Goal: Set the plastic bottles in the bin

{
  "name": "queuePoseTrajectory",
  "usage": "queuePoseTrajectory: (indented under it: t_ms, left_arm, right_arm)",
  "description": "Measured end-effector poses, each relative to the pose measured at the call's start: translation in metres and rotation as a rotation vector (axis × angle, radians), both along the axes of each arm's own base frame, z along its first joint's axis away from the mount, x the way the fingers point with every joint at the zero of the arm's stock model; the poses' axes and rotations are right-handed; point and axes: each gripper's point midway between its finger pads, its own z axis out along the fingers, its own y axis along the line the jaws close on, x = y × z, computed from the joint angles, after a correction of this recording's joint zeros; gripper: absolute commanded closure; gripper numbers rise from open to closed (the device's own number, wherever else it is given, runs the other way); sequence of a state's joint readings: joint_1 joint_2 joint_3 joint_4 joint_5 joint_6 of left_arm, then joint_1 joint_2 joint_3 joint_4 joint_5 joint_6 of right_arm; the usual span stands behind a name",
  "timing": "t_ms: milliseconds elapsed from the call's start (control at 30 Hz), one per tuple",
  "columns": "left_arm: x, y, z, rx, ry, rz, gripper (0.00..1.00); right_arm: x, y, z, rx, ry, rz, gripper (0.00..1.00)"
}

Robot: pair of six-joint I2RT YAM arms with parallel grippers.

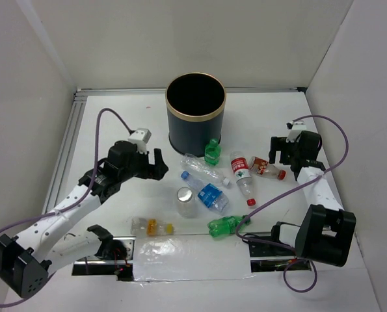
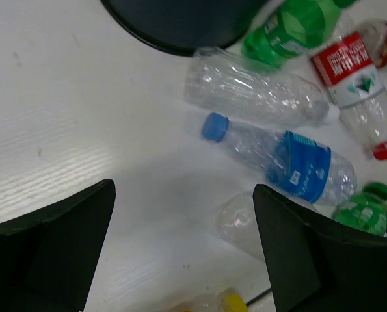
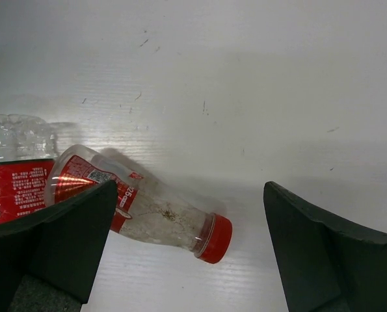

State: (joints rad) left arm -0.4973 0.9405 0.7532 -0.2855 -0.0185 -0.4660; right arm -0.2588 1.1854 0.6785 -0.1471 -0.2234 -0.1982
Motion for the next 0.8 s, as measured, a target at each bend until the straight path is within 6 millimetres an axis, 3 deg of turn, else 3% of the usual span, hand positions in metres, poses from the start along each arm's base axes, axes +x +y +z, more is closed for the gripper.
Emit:
queuePoseTrajectory:
  t_ms: [167, 367, 433, 467, 533, 567, 633, 800]
  left_arm:
    - [-0.023, -0.033, 0.002, 0.057, 0.022, -0.174, 0.05]
    - [-0.046, -0.062, 0.013, 0.129, 0.018, -0.344, 0.29]
    - [-0.054, -0.068, 0.012, 0.165, 0.036, -0.39, 0.34]
    - [-0.057, -0.071, 0.015, 0.177, 0.041, -0.41, 0.32]
    - [-0.063, -0.076, 0.018, 0.22, 0.056, -0.451, 0.25]
    - [-0.064, -0.078, 0.022, 0.24, 0.055, -0.466, 0.19]
    - [-0.067, -0.08, 0.026, 0.276, 0.057, -0.493, 0.17]
    - [-0.077, -0.071, 0.011, 0.407, 0.115, -0.535, 0.14]
  right_arm:
    - [-0.002, 0.002, 0.001, 0.005, 0.0, 0.016, 0.0]
    - [-0.012, 0.011, -0.006, -0.003, 0.035, 0.131, 0.0]
    - [-0.015, 0.017, -0.004, -0.005, 0.028, 0.177, 0.08]
    - [-0.015, 0.02, 0.0, -0.01, 0.014, 0.201, 0.23]
    - [-0.014, 0.024, 0.008, -0.017, -0.016, 0.236, 0.23]
    - [-0.014, 0.026, 0.01, -0.016, -0.028, 0.25, 0.15]
    - [-0.014, 0.03, 0.013, -0.015, -0.039, 0.274, 0.06]
    - [-0.014, 0.035, 0.011, -0.003, -0.039, 0.309, 0.02]
